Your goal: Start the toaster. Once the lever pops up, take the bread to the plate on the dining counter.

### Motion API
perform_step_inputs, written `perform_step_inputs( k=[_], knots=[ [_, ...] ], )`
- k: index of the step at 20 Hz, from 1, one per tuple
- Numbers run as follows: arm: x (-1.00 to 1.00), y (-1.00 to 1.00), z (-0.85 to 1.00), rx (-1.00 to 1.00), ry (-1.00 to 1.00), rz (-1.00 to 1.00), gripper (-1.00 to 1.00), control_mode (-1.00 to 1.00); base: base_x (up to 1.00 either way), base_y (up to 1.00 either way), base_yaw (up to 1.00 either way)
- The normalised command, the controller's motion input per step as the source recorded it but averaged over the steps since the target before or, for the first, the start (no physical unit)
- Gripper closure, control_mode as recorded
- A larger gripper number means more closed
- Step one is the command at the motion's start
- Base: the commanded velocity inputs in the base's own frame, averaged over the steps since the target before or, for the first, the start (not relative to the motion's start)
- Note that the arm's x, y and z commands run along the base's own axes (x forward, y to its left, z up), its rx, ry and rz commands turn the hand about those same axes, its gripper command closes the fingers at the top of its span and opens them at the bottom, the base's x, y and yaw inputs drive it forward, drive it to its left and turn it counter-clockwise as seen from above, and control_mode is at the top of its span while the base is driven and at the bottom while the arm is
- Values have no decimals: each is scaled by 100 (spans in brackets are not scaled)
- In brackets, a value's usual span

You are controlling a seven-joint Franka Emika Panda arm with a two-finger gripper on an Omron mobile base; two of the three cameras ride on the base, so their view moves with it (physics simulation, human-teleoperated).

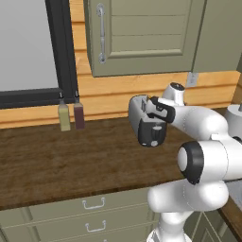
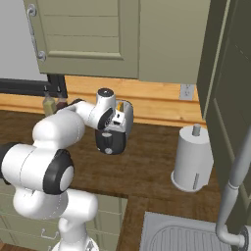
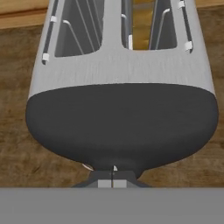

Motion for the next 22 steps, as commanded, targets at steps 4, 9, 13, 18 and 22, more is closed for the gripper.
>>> perform_step_inputs(
  k=[4, 9, 13, 18, 22],
  knots=[
    [0, 0, -14, 0, 0, 0, 100, -100, 0, 0, 0],
    [-28, 0, -19, 1, 0, 0, 100, -100, 0, 0, 0],
    [0, 0, -10, 1, -1, 0, 100, -100, 0, 0, 0],
    [-6, 0, -27, 1, 0, 0, 100, -100, 0, 0, 0],
    [1, 0, -32, 2, 0, 0, 100, -100, 0, 0, 0]
  ],
)
